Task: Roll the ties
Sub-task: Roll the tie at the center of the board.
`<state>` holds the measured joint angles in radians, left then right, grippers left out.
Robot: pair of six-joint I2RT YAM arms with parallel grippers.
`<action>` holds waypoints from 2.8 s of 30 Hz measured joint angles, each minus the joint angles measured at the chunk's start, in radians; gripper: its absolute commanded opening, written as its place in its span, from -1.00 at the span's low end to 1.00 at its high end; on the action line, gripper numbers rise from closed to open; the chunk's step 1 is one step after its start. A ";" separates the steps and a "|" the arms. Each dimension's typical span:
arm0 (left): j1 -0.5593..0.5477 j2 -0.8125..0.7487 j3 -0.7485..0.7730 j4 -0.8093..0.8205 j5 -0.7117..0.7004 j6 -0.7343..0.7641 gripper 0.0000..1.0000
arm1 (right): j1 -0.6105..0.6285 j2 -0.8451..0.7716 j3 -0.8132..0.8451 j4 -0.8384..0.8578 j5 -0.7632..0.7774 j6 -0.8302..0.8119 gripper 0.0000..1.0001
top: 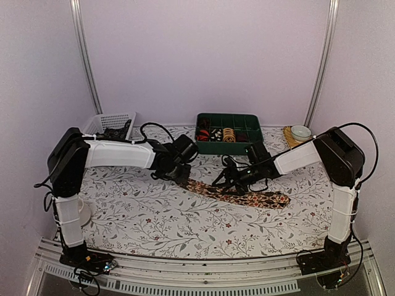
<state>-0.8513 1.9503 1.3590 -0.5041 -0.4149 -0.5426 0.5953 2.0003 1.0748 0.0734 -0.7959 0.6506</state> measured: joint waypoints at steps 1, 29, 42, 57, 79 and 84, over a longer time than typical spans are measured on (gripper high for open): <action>-0.007 0.016 0.021 -0.014 -0.024 0.003 -1.00 | 0.000 0.000 -0.003 0.007 -0.003 0.001 0.54; -0.198 0.325 0.327 -0.332 -0.440 0.034 -0.88 | -0.012 0.000 -0.006 0.071 -0.083 0.105 0.54; -0.214 0.336 0.350 -0.320 -0.401 0.060 -0.61 | -0.028 0.000 -0.006 0.114 -0.103 0.144 0.54; -0.226 0.336 0.321 -0.254 -0.328 0.083 -0.24 | -0.050 0.001 -0.013 0.172 -0.124 0.190 0.54; -0.206 0.085 0.188 -0.080 -0.208 0.113 0.13 | -0.053 0.001 -0.003 0.163 -0.114 0.193 0.51; -0.166 -0.088 0.035 0.006 -0.087 0.096 0.22 | -0.042 0.001 0.045 0.148 -0.099 0.190 0.48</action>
<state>-1.0168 1.8626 1.3937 -0.4984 -0.5022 -0.4465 0.5533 2.0010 1.1202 0.2211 -0.8948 0.8406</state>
